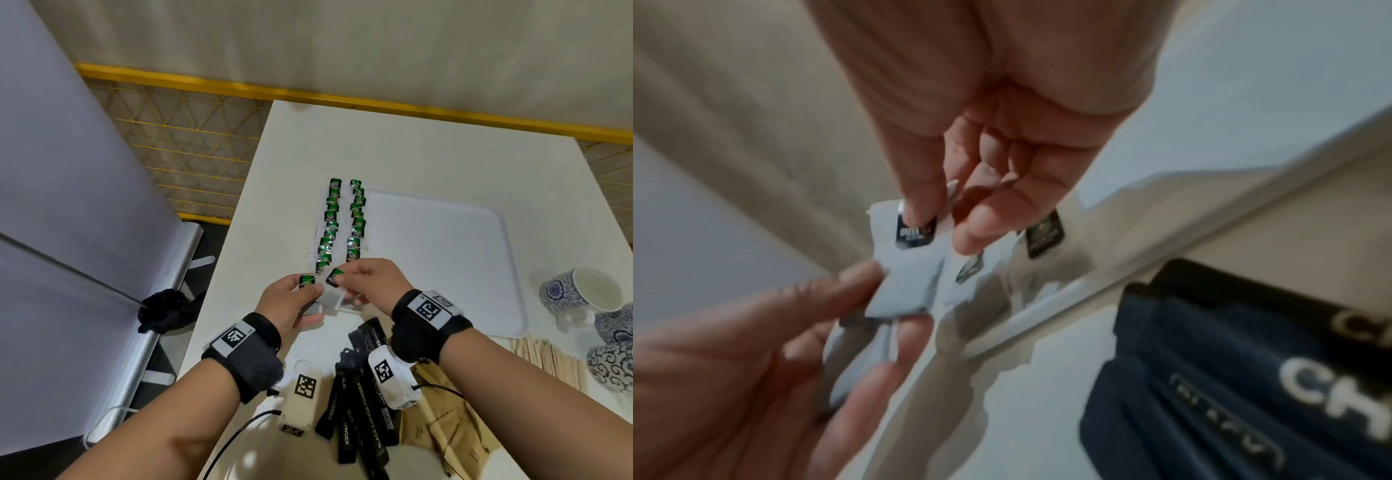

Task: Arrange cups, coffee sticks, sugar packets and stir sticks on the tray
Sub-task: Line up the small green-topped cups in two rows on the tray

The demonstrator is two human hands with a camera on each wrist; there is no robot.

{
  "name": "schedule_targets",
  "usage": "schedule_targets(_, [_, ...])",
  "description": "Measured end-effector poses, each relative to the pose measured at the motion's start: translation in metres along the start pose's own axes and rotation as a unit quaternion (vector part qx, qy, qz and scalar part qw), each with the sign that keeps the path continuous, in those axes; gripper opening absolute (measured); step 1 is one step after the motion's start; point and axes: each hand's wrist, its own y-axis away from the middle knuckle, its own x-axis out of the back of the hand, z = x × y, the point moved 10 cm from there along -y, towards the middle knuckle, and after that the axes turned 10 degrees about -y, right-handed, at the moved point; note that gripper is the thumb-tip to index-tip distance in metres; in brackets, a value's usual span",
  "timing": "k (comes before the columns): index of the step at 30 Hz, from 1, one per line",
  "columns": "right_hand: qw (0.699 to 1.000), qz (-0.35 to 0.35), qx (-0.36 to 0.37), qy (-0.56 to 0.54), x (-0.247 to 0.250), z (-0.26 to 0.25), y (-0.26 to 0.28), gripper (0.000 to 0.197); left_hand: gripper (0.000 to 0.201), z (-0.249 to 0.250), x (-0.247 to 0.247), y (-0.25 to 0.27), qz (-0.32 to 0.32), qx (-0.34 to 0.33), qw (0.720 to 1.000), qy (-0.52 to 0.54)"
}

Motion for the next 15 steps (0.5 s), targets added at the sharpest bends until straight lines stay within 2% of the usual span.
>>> schedule_targets(3, [0.999,0.037,0.009,0.018,0.024,-0.001,0.001,0.018,0.013,-0.001,0.004,0.000,0.002,0.006,1.000,0.015])
schedule_targets(5, [0.998,0.041,0.014,0.045,0.033,-0.002,0.002,0.015,0.013,-0.003,0.010,-0.001,0.012,0.006,1.000,0.014])
schedule_targets(11, [0.998,-0.008,0.025,0.062,0.019,-0.005,0.002,0.026,0.012,0.001,0.009,-0.002,0.012,-0.012,1.000,0.017])
schedule_targets(15, [0.994,-0.010,0.042,0.103,0.012,-0.013,-0.003,0.025,0.011,0.009,0.025,-0.001,0.053,-0.044,0.996,0.057])
